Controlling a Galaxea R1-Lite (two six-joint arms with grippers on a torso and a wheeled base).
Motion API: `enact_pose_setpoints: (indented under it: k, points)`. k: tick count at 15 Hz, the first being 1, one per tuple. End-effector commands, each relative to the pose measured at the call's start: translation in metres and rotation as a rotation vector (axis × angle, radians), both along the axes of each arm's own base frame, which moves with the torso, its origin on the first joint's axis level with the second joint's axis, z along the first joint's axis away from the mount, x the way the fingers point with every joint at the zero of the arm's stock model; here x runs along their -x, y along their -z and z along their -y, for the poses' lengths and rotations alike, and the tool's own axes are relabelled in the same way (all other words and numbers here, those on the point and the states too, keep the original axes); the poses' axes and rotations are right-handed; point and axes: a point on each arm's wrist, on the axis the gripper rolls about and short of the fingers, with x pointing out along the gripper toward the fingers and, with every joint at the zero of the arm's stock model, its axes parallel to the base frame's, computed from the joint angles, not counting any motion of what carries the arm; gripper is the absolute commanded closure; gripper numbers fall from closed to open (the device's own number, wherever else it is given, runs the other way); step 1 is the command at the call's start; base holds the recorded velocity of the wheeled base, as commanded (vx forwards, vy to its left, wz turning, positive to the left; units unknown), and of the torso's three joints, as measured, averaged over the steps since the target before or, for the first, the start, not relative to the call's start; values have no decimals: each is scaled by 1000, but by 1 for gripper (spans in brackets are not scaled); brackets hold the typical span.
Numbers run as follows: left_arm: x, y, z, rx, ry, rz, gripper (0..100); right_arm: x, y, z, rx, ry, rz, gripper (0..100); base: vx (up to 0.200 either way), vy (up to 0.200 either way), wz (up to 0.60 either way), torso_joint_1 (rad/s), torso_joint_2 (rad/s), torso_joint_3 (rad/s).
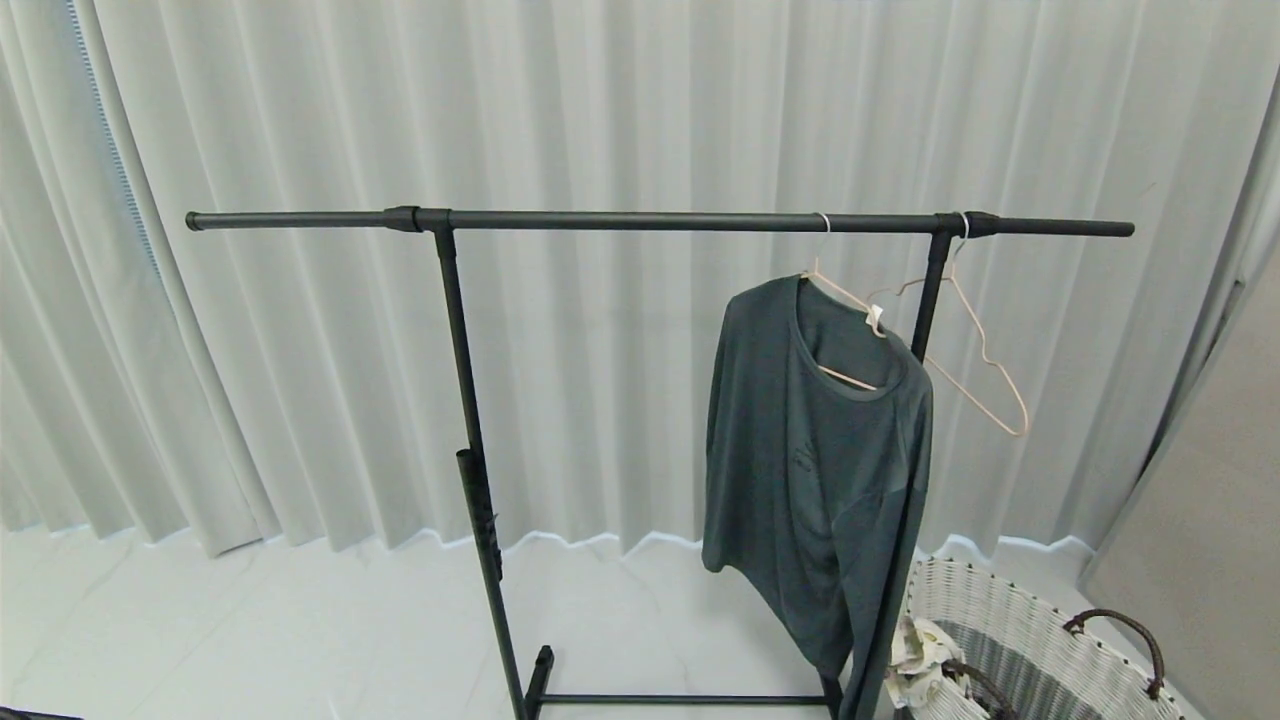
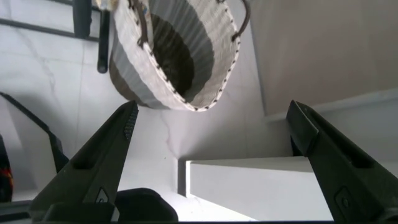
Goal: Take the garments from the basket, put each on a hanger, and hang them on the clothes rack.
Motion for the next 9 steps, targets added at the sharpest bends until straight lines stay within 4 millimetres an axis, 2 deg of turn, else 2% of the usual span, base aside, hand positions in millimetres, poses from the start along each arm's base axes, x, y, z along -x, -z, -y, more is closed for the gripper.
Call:
enact_pose_setpoints:
  k: [1,4,9]
  points:
    - [-1,0,0,1,2,-12,0,-1,1,1,1,31,-13,0,0,0,0,-242,500,261]
    - [0,1,0,4,-1,-8,0,-2,2,7,1,159,-38,0,0,0,0,-246,497,253]
    - [0,0,0,25,-22,3,0,-2,2,7,-3,172,-34,0,0,0,0,-230,482,247]
